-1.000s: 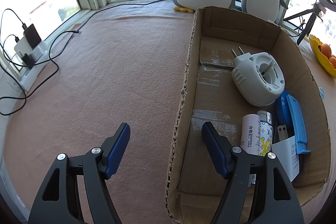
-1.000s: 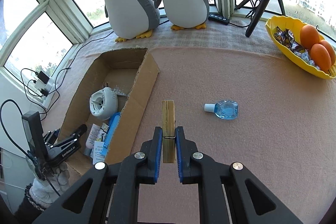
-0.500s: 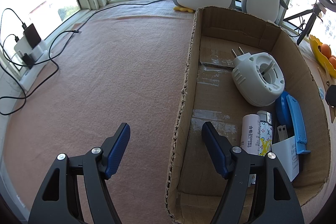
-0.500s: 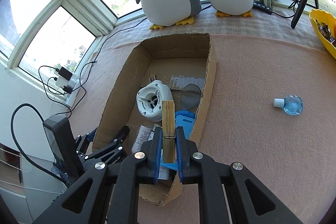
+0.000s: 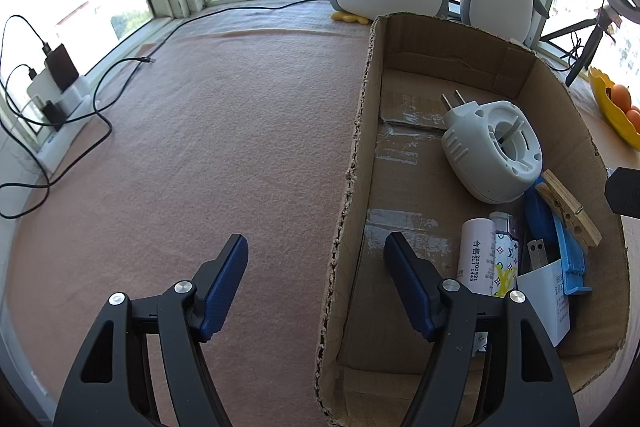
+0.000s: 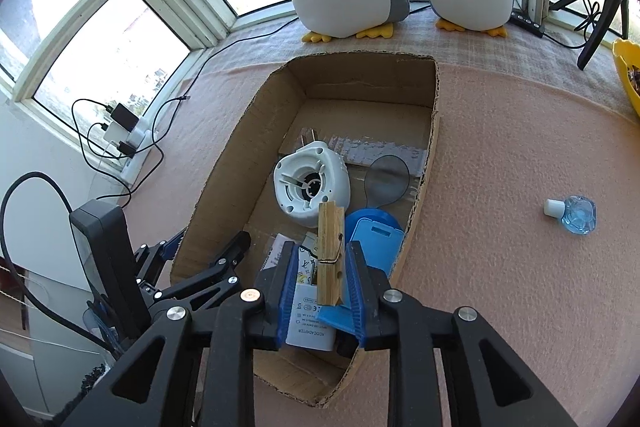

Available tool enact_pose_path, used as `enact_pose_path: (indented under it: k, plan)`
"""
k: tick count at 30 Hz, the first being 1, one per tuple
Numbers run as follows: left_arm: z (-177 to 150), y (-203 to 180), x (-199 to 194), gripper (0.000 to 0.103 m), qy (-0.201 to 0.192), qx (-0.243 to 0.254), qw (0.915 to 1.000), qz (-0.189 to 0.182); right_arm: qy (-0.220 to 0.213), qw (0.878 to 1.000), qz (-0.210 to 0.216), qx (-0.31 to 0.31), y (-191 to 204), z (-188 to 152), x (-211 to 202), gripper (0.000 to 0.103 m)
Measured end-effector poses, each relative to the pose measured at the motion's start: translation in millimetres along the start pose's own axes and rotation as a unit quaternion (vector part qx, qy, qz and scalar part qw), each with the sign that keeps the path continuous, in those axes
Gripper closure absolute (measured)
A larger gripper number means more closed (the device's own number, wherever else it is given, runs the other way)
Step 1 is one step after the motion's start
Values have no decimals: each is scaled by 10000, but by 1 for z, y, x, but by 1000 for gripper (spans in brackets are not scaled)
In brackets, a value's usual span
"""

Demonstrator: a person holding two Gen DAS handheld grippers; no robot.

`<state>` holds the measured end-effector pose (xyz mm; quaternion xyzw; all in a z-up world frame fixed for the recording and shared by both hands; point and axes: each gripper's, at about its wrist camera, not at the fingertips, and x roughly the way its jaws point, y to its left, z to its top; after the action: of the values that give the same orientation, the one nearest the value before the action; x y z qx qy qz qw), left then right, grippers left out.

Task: Organize rigid objects
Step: 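Carry the clothespin into the box and open the right gripper, then move the right gripper to the blue liquid bottle and close on it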

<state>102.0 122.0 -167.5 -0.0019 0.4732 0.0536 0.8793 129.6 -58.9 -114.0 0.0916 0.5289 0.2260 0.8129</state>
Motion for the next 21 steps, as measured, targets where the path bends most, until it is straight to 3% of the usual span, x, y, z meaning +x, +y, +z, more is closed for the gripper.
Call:
enact_pose_path:
  k: [1, 11, 21]
  plan:
    - [0, 0, 0, 31, 3, 1, 10000, -1, -41, 10000, -5, -21, 1, 0, -2, 58]
    - [0, 1, 0, 31, 1, 1, 10000, 0, -330, 9991, -227, -141, -10, 0, -22, 52]
    - [0, 0, 0, 31, 2, -3, 10000, -1, -617, 9938, -924, -15, -60, -7, -51, 46]
